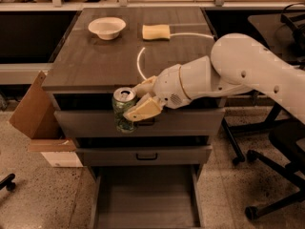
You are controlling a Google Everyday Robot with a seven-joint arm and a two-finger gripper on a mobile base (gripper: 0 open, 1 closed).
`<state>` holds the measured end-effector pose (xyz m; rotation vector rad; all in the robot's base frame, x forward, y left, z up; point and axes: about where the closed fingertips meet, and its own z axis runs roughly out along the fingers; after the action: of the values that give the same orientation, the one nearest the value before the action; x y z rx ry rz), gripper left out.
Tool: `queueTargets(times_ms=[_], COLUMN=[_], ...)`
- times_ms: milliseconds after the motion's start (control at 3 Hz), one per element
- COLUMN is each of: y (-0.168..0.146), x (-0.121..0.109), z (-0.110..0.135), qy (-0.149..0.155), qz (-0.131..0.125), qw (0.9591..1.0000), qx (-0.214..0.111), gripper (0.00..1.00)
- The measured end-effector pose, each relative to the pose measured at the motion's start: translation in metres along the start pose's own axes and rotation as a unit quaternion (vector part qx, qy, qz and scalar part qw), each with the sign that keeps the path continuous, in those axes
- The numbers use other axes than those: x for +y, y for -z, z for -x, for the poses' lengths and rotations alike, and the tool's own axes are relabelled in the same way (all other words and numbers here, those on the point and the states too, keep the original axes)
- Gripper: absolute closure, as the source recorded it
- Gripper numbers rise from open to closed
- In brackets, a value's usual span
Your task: Place green can into bottom drawer
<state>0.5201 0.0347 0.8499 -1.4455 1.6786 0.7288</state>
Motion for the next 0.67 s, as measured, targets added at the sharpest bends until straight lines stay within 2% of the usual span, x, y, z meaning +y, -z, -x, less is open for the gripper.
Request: queueTargets(times_ms=[333,667], y=[-0.014,-0.032], x=[0.022,0.050], z=[-0.029,-0.071], qy=[-0.010,-0.027], qz=[0.014,0.014], qw=[0.9997,0.9987], qx=[0.016,0.041], gripper=[1.00,1.00])
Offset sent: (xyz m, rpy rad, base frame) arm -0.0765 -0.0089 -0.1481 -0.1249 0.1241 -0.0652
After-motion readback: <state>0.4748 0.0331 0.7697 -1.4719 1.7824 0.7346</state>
